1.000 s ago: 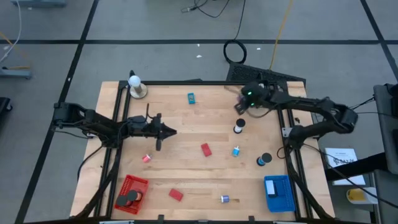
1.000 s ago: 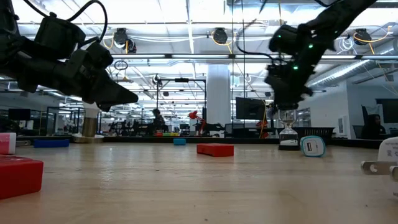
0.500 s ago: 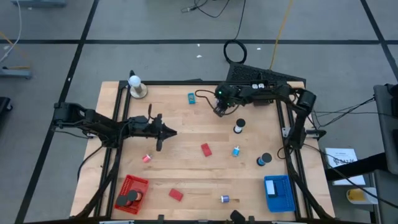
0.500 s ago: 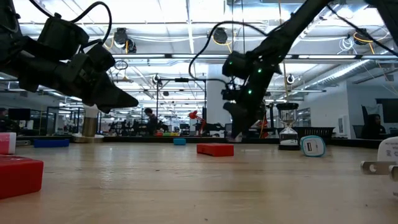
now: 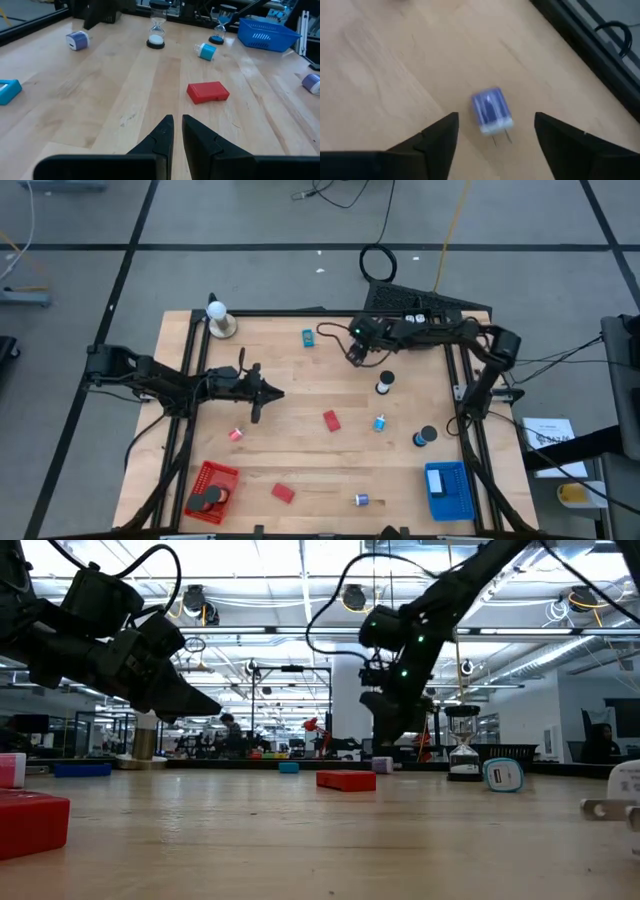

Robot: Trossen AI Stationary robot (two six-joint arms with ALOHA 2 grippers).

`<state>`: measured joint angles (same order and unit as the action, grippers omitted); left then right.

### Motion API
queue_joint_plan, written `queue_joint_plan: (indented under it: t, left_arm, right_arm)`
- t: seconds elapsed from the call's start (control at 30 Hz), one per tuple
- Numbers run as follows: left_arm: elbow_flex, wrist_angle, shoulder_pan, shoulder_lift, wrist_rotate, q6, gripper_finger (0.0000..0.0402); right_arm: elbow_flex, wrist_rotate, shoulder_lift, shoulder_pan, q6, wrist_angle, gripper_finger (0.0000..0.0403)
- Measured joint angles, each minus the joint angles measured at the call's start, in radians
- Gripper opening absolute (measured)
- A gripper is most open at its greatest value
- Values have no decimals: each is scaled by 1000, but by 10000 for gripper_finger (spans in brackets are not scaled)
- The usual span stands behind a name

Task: Pick & Place Office items
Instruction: Put the violet charger adapter into the black bin

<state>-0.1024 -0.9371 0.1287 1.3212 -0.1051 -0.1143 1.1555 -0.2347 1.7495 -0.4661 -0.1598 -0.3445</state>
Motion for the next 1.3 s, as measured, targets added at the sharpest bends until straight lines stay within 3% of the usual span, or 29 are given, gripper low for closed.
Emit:
queue_joint_plan:
  t: [0.13, 0.37, 0.5, 1.0, 1.3]
  left_arm:
    - [0, 0, -6, 0, 0, 1, 47]
    - [0, -1, -37, 0, 0, 35, 47]
    - [0, -7, -47, 0, 1, 57, 47]
    - [0, -8, -47, 0, 1, 63, 47]
    - [0, -8, -47, 0, 1, 68, 47]
  right_arm:
    - [-114, 1, -80, 0, 0, 90, 272]
    - [-377, 110, -123, -29, 84, 514, 257]
    - [-414, 132, -111, -54, 96, 613, 250]
    - [-405, 210, -85, -105, 157, 623, 248]
    - [-295, 205, -8, -114, 206, 492, 247]
